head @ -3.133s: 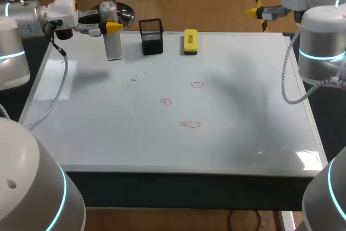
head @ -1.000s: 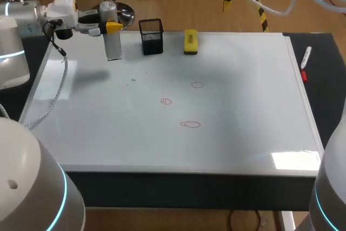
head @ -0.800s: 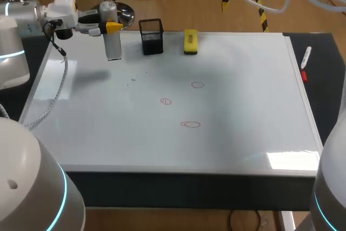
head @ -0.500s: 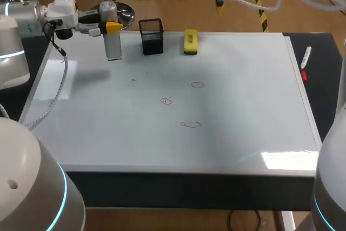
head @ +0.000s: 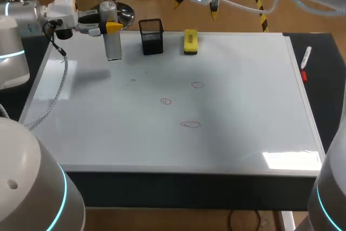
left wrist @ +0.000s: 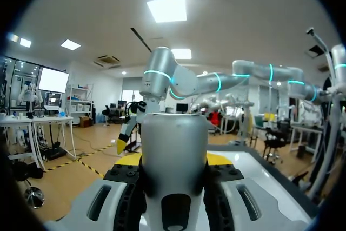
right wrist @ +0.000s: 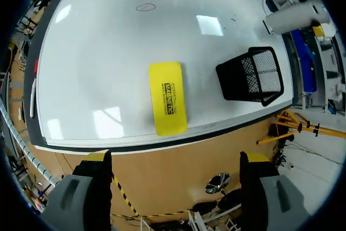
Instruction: Pick up the inspection probe, press it on each red-marked spot on the whiteboard one by one, put down the probe, pick up the eraser, and wipe off all the red marks.
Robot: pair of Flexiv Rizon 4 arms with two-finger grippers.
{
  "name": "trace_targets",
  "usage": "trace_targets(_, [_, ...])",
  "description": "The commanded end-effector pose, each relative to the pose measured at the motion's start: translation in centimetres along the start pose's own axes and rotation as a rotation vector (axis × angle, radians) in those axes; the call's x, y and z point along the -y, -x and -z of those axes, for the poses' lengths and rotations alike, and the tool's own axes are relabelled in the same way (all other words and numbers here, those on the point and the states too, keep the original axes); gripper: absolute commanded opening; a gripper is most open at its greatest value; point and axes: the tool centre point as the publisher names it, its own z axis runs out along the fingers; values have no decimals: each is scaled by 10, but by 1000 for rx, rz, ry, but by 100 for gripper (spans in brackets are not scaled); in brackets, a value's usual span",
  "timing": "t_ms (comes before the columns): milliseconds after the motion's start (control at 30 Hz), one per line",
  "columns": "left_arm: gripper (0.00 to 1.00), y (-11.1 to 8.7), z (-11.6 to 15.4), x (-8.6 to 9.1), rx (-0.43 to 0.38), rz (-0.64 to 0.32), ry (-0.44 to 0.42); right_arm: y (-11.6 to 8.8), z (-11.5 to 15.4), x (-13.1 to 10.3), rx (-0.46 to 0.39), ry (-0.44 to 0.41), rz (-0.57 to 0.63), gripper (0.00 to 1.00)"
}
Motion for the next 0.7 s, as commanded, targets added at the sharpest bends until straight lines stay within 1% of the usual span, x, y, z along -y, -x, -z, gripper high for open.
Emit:
trace_targets(33, [0,0,0,1,1,-2,-1,0,-3,-10,-2,10,47,100])
trace_targets(267, [0,0,0,1,1,-2,-1,0,-11,-23,-1,37,82,100])
trace_targets(333, [0,0,0,1,1,-2,-1,-1,-15,-27,-17,56,87,100])
trace_targets(400, [0,0,0,1,1,-2,-1,-3,-23,-31,-54,72,95,100])
trace_targets(433, [0,0,0,1,1,-2,-1,-4,-27,-32,-72,66,98,100])
trace_targets(700, [0,0,0,1,1,-2,-1,-3,-42,-39,-84,106,86,100])
